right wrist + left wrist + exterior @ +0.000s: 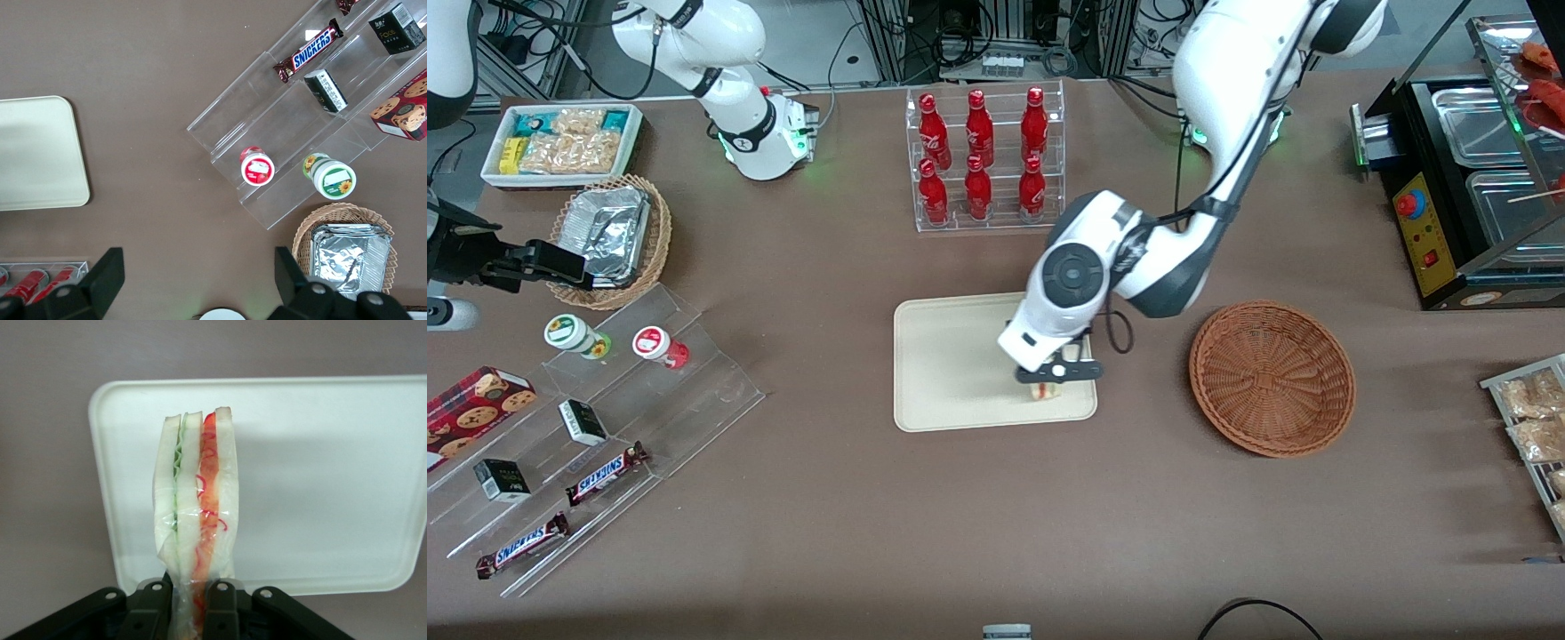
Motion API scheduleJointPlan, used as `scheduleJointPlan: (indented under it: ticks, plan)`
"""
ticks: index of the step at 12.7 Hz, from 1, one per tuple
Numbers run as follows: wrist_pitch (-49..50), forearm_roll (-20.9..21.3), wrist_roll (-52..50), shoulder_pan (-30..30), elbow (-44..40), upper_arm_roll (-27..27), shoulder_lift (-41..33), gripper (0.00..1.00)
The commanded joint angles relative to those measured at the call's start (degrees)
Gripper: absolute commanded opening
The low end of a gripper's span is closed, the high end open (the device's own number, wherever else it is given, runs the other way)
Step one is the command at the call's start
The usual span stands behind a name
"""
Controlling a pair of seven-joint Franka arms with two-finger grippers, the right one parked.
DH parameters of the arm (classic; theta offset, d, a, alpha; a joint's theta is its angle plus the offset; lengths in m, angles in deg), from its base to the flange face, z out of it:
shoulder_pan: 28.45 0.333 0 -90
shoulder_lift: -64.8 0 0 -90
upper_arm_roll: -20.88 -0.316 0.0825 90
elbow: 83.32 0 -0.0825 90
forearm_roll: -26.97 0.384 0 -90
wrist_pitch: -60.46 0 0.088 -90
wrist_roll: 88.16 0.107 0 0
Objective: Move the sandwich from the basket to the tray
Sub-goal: 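Lift the sandwich and carry it with the left gripper over the cream tray, then lower the held sandwich onto the tray and open the left gripper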
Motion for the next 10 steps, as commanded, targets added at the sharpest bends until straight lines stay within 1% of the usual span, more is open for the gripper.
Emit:
scheduleJointPlan:
  ticks: [1, 3, 6, 10]
  plan:
    - [2.1, -0.4, 0.2, -3.0, -5.0, -0.7, 4.6, 0.00]
    - [2.1, -0.3, -0.6, -4.2, -5.3, -0.8, 5.8, 0.00]
    - [3.5, -0.2, -2.9, -4.4, -7.4, -0.8, 8.6, 0.00]
    - [3.4, -0.2, -4.7, -4.4, -8.1, -0.8, 9.0, 0.00]
